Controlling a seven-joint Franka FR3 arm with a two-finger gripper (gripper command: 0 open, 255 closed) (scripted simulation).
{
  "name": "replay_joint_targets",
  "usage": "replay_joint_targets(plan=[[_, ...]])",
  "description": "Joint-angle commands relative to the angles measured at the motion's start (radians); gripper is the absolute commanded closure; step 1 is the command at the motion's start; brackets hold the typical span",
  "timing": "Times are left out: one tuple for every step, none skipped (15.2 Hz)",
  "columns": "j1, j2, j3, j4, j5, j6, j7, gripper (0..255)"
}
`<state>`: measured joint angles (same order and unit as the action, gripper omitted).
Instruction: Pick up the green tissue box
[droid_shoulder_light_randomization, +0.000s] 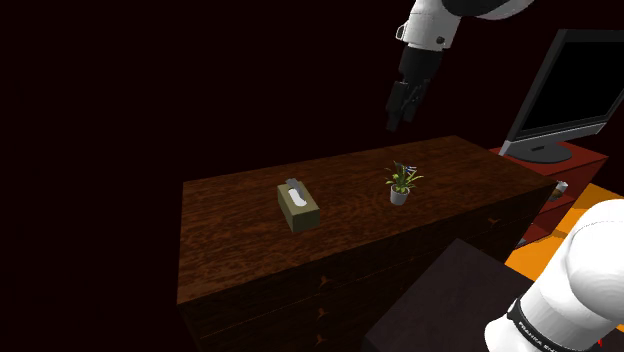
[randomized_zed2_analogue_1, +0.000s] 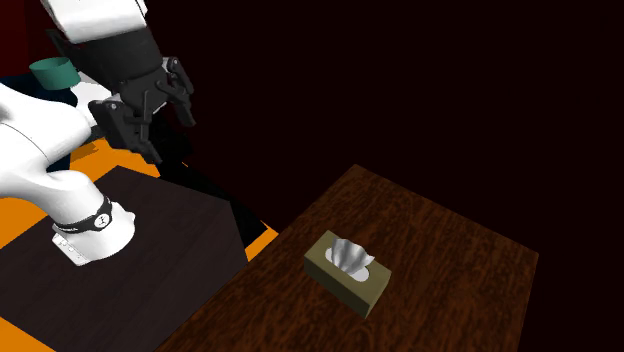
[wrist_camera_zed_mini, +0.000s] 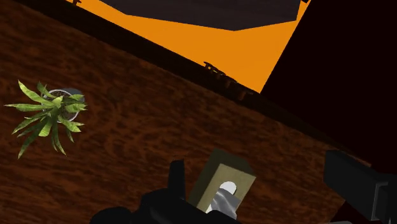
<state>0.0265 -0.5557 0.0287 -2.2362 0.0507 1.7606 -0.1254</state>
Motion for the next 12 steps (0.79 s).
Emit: replay_joint_targets(plan=[[0.005, 0.067, 0.014, 0.02, -0.024, 0.043, -0.015, 0], [0.007, 0.103, 0.023, 0.032, -0.036, 0.064, -0.019, 0], [0.009, 0.139, 0.031, 0.045, -0.049, 0.084, -0.023, 0], [0.01, 0.175, 0.039, 0.059, -0.062, 0.103, -0.026, 0], [0.012, 0.212, 0.047, 0.074, -0.077, 0.121, -0.028, 0], [0.014, 0.248, 0.055, 0.091, -0.092, 0.138, -0.03, 0], [0.015, 0.285, 0.063, 0.108, -0.108, 0.155, -0.031, 0], [0.017, 0.322, 0.071, 0.126, -0.125, 0.17, -0.031, 0], [0.019, 0.36, 0.079, 0.146, -0.143, 0.184, -0.031, 0], [0.021, 0.397, 0.086, 0.166, -0.161, 0.197, -0.03, 0], [0.023, 0.435, 0.093, 0.188, -0.181, 0.209, -0.028, 0], [0.026, 0.473, 0.099, 0.21, -0.201, 0.219, -0.026, 0]])
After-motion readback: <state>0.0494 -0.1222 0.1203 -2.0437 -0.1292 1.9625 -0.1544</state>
